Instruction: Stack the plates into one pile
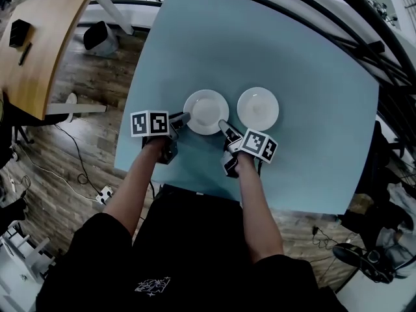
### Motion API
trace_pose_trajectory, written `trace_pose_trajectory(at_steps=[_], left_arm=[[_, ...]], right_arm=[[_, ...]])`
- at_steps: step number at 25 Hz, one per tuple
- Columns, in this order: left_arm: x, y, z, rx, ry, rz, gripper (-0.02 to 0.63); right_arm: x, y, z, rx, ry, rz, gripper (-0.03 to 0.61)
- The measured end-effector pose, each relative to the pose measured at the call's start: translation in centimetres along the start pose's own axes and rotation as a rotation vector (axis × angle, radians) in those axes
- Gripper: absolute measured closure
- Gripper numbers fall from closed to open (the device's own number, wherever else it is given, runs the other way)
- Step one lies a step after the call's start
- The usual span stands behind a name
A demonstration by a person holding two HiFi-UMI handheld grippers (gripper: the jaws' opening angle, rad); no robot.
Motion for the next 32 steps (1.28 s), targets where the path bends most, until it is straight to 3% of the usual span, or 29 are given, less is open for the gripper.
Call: trace_pose_trajectory(at_steps=[6,17,32], left_arm=[[-0.3,0.4,0.1,0.022,0.008,0.009,0.568],[-0.1,-0.4,1.0,0.008,-0.003,0.0,0.568],[2.3,-4.1,-0.3,-0.039,0.002,-0.086,0.568]], right_arm=[[0.1,-0.6,0.1,-0.046,-0.015,-0.013,0.545],[-0.1,0.2,0.6,-0.021,-0.026,-0.012,0.546],[2.4,1.2,3.7,0.004,-0.105,0.001,0.545]])
Point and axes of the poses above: the fingertips, and each gripper's own axes: z backward along the fingers, y to its left, x out of its top, the point moved 6 cm from there along z, backward along the fingers, and after that the axes turned 14 degrees about -z, right-handed, at the moved point
